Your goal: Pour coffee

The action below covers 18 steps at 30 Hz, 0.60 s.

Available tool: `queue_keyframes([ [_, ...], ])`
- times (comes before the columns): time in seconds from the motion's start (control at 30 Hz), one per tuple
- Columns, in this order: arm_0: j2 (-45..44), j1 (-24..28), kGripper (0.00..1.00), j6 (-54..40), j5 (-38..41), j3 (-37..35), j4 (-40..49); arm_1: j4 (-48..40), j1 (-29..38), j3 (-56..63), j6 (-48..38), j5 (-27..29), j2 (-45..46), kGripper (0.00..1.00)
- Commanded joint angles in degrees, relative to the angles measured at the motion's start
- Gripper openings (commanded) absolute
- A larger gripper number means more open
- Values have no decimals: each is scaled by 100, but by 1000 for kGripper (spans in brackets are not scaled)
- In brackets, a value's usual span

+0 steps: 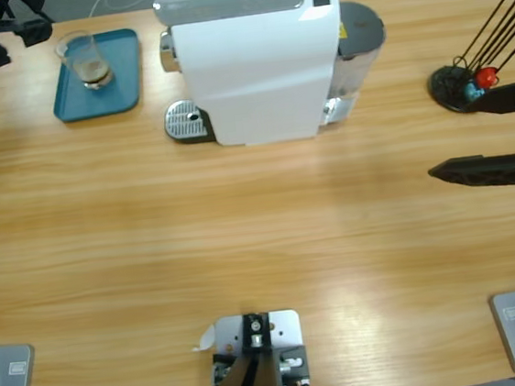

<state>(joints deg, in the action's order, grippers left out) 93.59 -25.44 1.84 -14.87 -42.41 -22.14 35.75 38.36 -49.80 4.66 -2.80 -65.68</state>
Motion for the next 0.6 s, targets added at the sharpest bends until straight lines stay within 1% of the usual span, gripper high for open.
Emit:
queue_keyframes([
  [0.03,-2576,-1244,964,245,1358,792,1898,394,-40,14,-131,89,352,1000],
  [0.17,-4274,-1428,964,308,2614,1160,2914,413,-40,42,-208,97,567,1000],
  [0.27,-5056,-1548,967,257,2738,1047,4134,619,-40,-33,-382,113,560,1000],
  [0.33,-5174,-1595,990,167,2716,935,4427,626,-40,-39,-421,111,597,1000],
  [0.4,-4968,-1595,1000,97,2665,794,4603,682,-40,-65,-496,171,614,1000],
  [0.47,-4815,-1595,1000,97,2682,783,4585,849,-4,-60,-591,245,621,1000],
  [0.6,-4789,-1604,1000,95,2649,831,4489,802,66,-47,-602,386,741,1000],
])
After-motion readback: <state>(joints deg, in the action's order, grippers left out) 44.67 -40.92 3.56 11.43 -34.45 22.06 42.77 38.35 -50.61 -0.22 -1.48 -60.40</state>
